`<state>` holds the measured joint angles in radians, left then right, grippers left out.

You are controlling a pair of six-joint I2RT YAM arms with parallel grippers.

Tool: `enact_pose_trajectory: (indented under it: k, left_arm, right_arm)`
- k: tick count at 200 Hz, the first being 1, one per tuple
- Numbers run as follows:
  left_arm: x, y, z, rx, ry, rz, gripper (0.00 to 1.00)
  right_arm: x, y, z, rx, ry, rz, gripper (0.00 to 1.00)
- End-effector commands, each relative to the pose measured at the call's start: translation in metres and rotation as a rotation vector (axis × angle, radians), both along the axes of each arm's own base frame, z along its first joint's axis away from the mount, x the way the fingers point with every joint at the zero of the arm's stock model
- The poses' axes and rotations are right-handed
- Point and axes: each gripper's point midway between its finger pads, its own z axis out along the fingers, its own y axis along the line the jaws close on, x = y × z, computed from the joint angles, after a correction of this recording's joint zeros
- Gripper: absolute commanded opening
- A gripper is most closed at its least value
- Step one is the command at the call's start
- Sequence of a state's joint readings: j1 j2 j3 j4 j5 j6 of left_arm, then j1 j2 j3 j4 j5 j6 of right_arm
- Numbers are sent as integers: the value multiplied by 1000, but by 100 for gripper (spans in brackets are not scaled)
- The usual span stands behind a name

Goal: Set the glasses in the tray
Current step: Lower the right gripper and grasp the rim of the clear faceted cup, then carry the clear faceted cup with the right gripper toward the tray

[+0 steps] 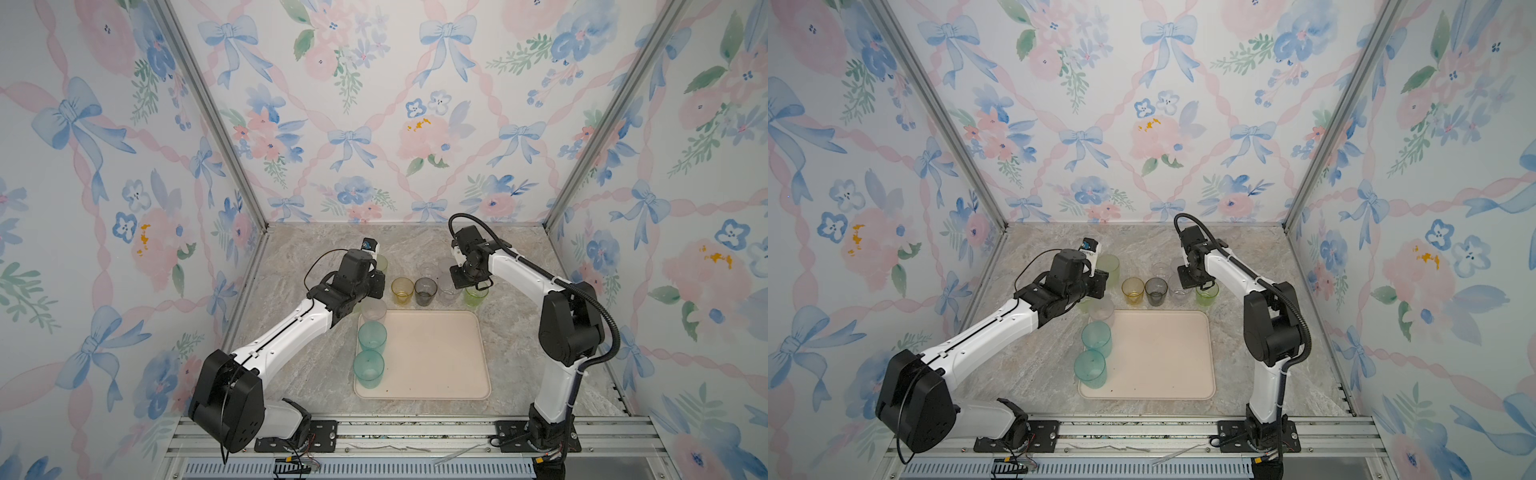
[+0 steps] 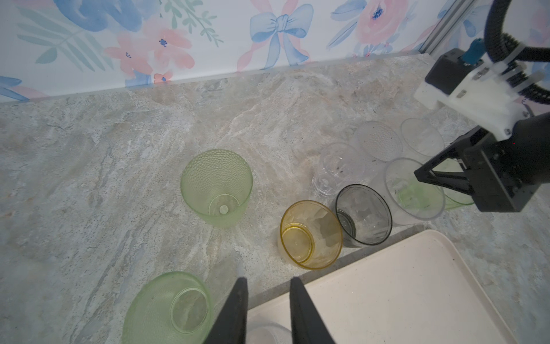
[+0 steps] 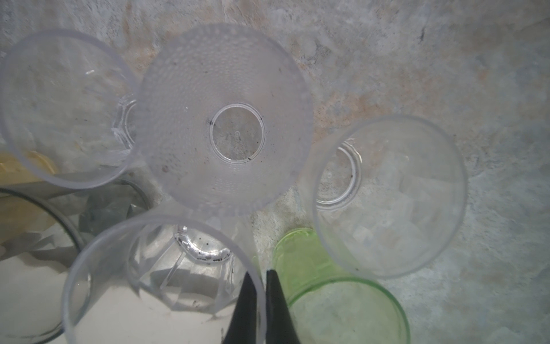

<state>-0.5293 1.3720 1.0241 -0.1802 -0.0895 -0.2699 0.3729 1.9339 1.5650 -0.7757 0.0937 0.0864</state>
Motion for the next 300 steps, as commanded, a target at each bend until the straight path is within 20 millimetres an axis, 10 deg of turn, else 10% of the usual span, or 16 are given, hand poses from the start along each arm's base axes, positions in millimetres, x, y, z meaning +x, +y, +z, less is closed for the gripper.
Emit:
enact_pose_trajectory:
  k: [1,141,203,300]
  left_arm:
    - [1,3,5,1,-19,-4,27]
    - [-1,9,-3,-2,3,2,27]
    - [3,18,-4,2,9,26,27]
    - [5,19,-6,-2,16,25,27]
  right_arm:
    - [1,-4,7,-10,-3,-4,2]
    - [-26,10,57,62,-54,58,0]
    - [-55,50,95,122,-104,176,0]
    - [-92,83,80,122,-48,256,0]
